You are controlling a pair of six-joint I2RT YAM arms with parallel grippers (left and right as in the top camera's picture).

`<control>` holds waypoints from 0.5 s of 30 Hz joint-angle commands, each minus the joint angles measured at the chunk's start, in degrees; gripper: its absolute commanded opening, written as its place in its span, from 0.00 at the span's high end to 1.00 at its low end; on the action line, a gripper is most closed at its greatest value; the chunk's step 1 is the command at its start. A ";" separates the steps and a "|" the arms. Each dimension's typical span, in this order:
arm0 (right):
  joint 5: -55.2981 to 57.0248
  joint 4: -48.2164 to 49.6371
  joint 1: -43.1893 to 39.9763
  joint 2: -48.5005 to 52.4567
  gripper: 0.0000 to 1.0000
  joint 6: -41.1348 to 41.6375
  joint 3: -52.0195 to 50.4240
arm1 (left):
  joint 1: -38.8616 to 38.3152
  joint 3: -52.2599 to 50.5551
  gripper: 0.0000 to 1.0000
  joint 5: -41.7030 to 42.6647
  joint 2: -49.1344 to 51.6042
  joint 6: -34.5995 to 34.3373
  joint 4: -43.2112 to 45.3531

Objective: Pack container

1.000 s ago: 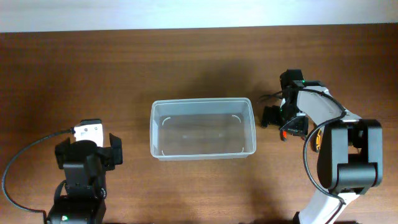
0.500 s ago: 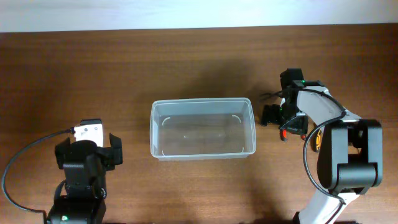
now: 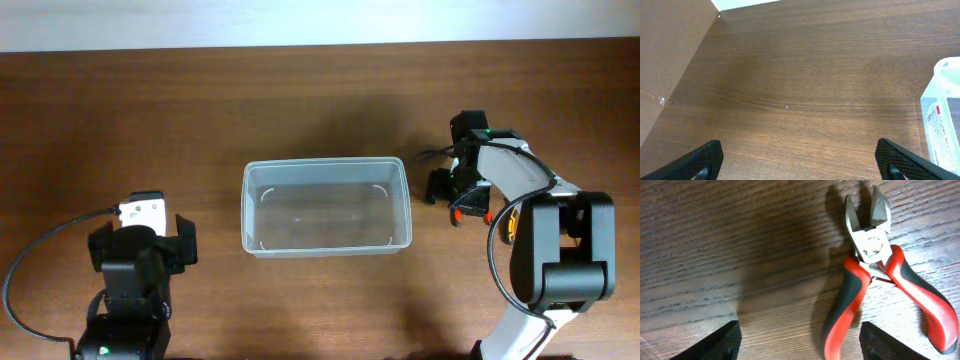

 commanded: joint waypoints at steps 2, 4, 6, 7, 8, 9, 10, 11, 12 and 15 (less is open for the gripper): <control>-0.13 -0.20 0.00 0.33 0.24 0.55 -0.52 | -0.24 1.22 0.01 -0.39 -0.02 0.92 -0.07; -0.13 -0.15 0.00 0.33 0.24 0.52 -0.61 | -0.24 1.22 0.01 -0.39 -0.02 0.92 -0.07; -0.13 0.07 0.00 0.33 0.25 0.52 -0.87 | -0.24 1.22 0.01 -0.39 -0.02 0.92 -0.07; -0.13 0.13 0.00 0.33 0.25 0.52 -1.05 | -0.24 1.22 0.01 -0.39 -0.02 0.92 -0.07; -0.13 0.28 0.00 0.33 0.25 0.52 -1.27 | -0.24 1.22 0.01 -0.39 -0.02 0.92 -0.07; -0.13 0.33 0.00 0.33 0.25 0.52 -1.44 | -0.24 1.22 0.01 -0.39 -0.02 0.92 -0.07; -0.13 0.33 0.00 0.33 0.25 0.52 -1.51 | -0.24 1.22 0.01 -0.39 -0.02 0.94 -0.07; -0.13 0.31 0.00 0.33 0.25 0.52 -1.57 | -0.24 1.22 0.01 -0.39 -0.02 0.94 -0.07; -0.13 0.33 0.00 0.33 0.25 0.52 -1.60 | -0.24 1.22 0.01 -0.39 -0.02 0.94 -0.07; -0.13 0.33 0.00 0.33 0.28 0.52 -1.60 | -0.24 1.22 0.01 -0.39 -0.02 0.94 -0.07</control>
